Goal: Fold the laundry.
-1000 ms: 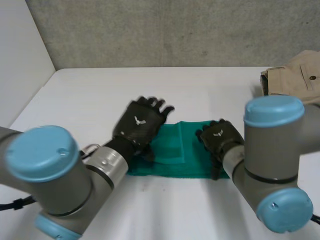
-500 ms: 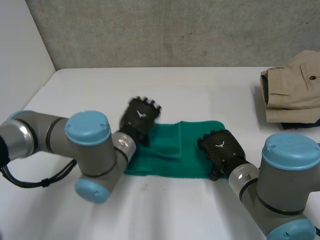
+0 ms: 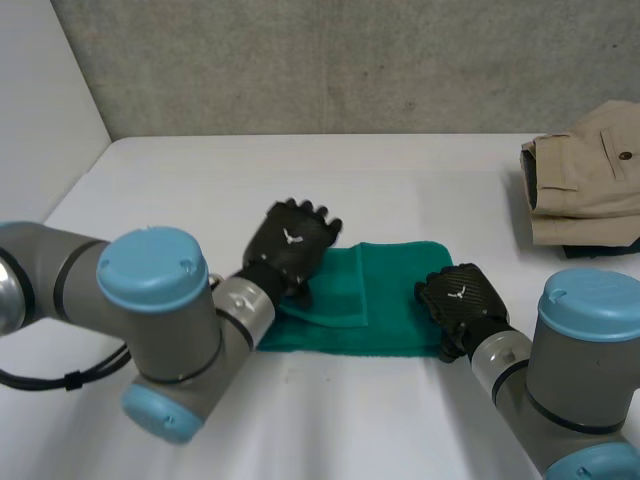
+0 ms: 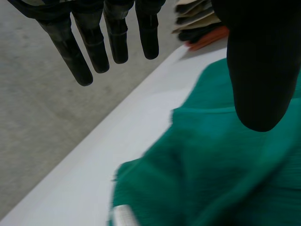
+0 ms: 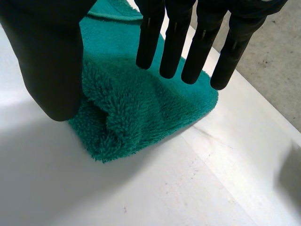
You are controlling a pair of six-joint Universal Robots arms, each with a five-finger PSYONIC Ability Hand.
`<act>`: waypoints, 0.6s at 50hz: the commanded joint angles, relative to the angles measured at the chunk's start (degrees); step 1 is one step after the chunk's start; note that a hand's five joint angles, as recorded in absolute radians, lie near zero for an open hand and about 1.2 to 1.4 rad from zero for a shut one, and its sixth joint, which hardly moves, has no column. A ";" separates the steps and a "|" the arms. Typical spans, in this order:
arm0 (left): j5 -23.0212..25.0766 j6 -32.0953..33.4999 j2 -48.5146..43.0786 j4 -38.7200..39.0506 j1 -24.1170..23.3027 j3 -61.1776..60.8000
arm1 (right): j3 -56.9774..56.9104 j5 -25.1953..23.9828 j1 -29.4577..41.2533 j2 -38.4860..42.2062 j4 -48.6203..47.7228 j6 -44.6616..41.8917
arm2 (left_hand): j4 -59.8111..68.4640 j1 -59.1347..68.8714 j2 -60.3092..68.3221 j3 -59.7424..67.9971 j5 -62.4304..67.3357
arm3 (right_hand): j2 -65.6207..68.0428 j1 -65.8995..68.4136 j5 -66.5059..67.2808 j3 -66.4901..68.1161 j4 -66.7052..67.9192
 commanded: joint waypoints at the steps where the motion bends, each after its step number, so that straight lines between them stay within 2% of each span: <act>1: 0.45 0.19 0.06 0.03 -1.03 -2.45 | 0.08 -0.02 0.01 0.03 0.00 0.02 | 1.90 2.09 2.18 2.13 1.83 | 5.13 4.98 4.68 4.74 4.80; 8: 0.62 0.45 -2.75 0.20 -0.50 -0.34 | 0.08 -0.02 0.01 0.03 0.00 0.02 | 1.90 2.09 2.18 2.13 1.83 | 5.13 4.98 4.68 4.74 4.80; 20: -0.95 5.03 -13.29 0.99 1.78 11.16 | 0.17 0.07 0.01 0.11 0.00 0.02 | 3.08 3.27 3.35 3.31 3.01 | 5.47 5.32 5.02 5.07 5.13; 24: -9.20 5.29 -16.46 3.01 4.07 19.59 | 0.26 0.07 0.01 0.11 0.00 0.02 | 5.27 5.46 5.54 5.50 5.20 | 6.31 6.16 5.86 5.91 5.97; 25: -14.09 5.72 -17.59 3.28 5.29 22.31 | 0.26 0.15 0.01 0.11 0.00 -0.07 | 5.10 5.29 5.37 5.33 5.03 | 6.31 6.16 5.86 5.91 5.97; 26: -16.40 5.73 -17.78 3.28 5.82 23.38 | 0.26 0.24 0.01 0.11 0.00 -0.07 | 4.93 5.12 5.21 5.16 4.86 | 6.47 6.33 6.03 6.08 6.14; 28: -19.66 5.90 -17.96 3.10 6.09 23.83 | 0.34 0.68 0.01 0.11 0.00 -0.07 | 4.43 4.62 4.70 4.66 4.36 | 7.48 7.34 7.04 7.09 7.15; 30: -20.21 6.08 -18.22 3.02 5.83 23.39 | 0.34 1.03 -0.16 0.11 0.00 -0.07 | 4.09 4.28 4.36 4.32 4.02 | 8.65 8.51 8.21 8.26 8.32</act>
